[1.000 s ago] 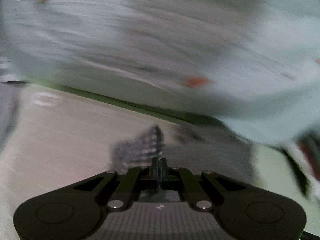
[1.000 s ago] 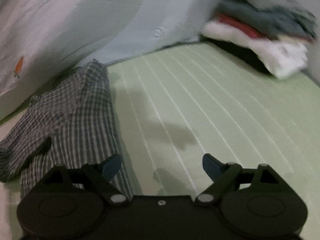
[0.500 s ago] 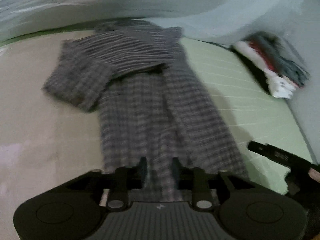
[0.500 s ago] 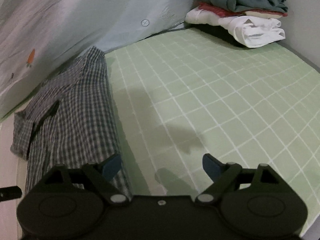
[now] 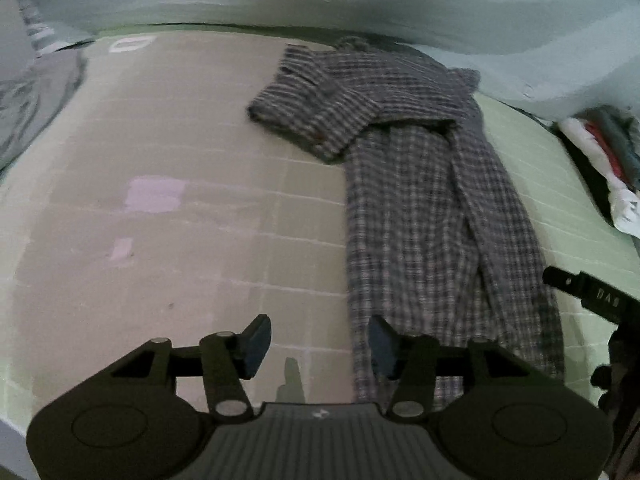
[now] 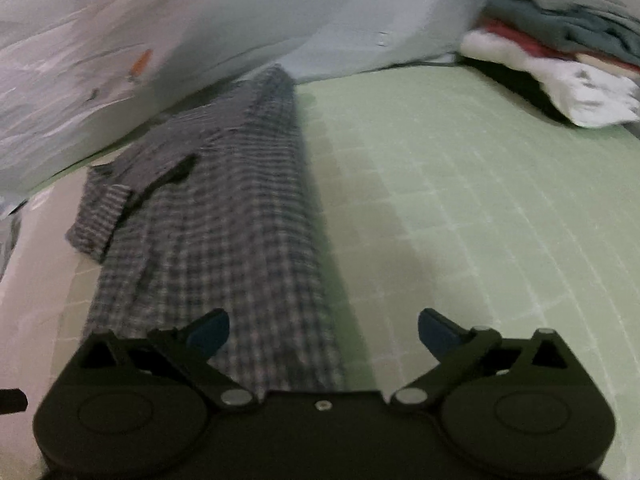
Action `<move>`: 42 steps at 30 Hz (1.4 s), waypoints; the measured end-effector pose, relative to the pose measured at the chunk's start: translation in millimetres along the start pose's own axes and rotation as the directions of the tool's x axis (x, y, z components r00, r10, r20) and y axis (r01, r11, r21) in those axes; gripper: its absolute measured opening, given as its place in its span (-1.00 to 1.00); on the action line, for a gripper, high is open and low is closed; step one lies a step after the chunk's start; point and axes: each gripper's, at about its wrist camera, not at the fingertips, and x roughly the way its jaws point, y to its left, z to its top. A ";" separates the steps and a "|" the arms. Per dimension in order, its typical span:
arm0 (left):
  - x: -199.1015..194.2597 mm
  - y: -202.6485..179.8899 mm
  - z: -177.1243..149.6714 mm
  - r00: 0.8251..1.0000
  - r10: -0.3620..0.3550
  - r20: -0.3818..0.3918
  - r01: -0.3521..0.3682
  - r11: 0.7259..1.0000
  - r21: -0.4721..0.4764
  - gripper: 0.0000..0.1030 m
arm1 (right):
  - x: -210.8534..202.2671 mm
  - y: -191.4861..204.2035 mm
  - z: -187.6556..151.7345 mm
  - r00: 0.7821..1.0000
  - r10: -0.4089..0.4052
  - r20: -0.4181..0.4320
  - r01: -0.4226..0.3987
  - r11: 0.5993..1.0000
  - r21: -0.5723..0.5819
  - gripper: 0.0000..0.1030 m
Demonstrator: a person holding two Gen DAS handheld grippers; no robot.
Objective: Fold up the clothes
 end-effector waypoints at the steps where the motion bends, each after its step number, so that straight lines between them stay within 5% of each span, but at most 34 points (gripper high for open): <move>1: -2.7 3.9 -1.9 1.000 0.010 0.004 -0.010 1.000 -0.008 0.09 | 1.3 4.3 1.9 1.000 0.010 0.006 -0.010 1.000 -0.010 0.99; 17: 0.9 65.4 20.1 0.995 0.094 0.029 -0.091 0.992 -0.092 0.25 | 45.0 114.0 47.5 0.985 0.165 0.052 -0.150 0.962 -0.227 0.98; 29: 57.9 98.2 108.7 0.997 0.066 0.033 -0.063 0.995 -0.083 0.31 | 118.1 195.6 82.3 0.957 0.289 0.008 -0.274 0.914 -0.298 0.39; 35: 84.4 102.6 129.0 0.999 0.039 -0.004 -0.039 0.996 -0.076 0.31 | 157.3 221.8 85.7 0.965 0.252 -0.064 -0.258 0.898 -0.355 0.43; 36: 86.4 102.5 128.1 0.999 0.039 -0.011 -0.039 0.996 -0.075 0.31 | 159.3 223.4 84.9 0.963 0.258 -0.075 -0.268 0.893 -0.362 0.34; 40: 88.1 100.4 126.4 0.999 0.041 -0.019 -0.042 0.996 -0.074 0.31 | 153.6 225.8 79.3 0.955 0.282 -0.096 -0.296 0.864 -0.408 -0.74; 42: 85.7 98.0 126.0 0.999 0.040 -0.013 -0.041 0.997 -0.071 0.31 | 141.8 224.2 75.7 0.954 0.292 -0.075 -0.293 0.842 -0.453 -0.87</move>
